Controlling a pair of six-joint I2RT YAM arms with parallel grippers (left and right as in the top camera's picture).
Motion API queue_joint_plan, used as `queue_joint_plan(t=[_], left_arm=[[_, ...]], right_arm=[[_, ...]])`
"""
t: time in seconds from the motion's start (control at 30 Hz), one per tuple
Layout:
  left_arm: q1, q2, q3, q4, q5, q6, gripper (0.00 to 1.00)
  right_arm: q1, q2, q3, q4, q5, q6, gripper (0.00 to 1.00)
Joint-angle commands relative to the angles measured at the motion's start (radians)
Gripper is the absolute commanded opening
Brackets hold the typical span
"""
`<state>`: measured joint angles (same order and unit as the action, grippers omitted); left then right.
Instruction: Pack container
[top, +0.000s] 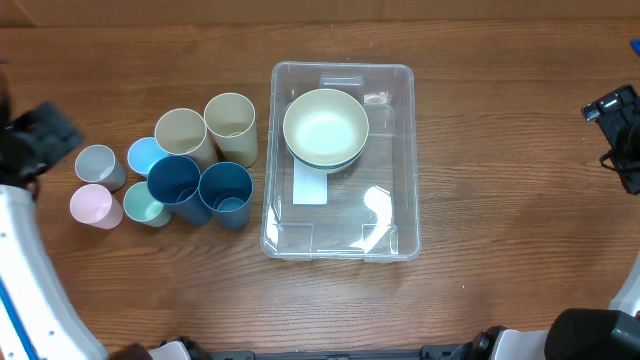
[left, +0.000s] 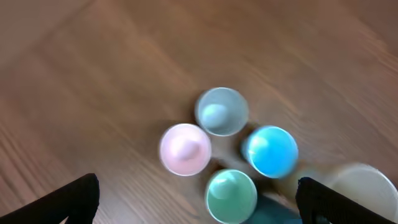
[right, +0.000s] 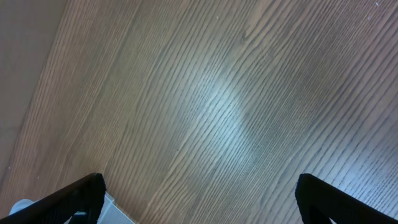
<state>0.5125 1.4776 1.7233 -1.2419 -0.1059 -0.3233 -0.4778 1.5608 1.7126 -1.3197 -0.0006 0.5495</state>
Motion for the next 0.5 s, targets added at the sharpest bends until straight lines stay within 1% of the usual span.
queue_joint_plan(t=[0.0,0.07,0.13,0.2,0.27,0.3,0.33,0.47], left_arm=[[0.125,0.112,0.02,0.001,0.19,-0.028,1.0],[0.152,0.18,0.02,0.022,0.253,-0.028,1.0],[0.157,0.237,0.02,0.039,0.24,-0.014,1.0],[0.156,0.296,0.02,0.044,0.181,-0.013,1.0],[0.156,0.356,0.02,0.048,0.181,0.01,1.0],[0.156,0.379,0.02,0.044,0.183,0.017,0.99],[0.156,0.402,0.02,0.03,0.185,0.017,0.95],[0.157,0.428,0.019,-0.054,0.174,0.021,0.89]], right_arm=[[-0.003,0.0,0.003,0.005,-0.002,0.005,1.0],[-0.003,0.0,0.003,0.005,-0.002,0.005,1.0],[-0.003,0.0,0.003,0.005,-0.002,0.005,1.0],[-0.003,0.0,0.003,0.005,-0.002,0.005,1.0],[-0.003,0.0,0.003,0.005,-0.002,0.005,1.0],[-0.003,0.0,0.003,0.005,-0.002,0.005,1.0],[-0.003,0.0,0.003,0.005,-0.002,0.005,1.0],[-0.003,0.0,0.003,0.005,-0.002,0.005,1.0]])
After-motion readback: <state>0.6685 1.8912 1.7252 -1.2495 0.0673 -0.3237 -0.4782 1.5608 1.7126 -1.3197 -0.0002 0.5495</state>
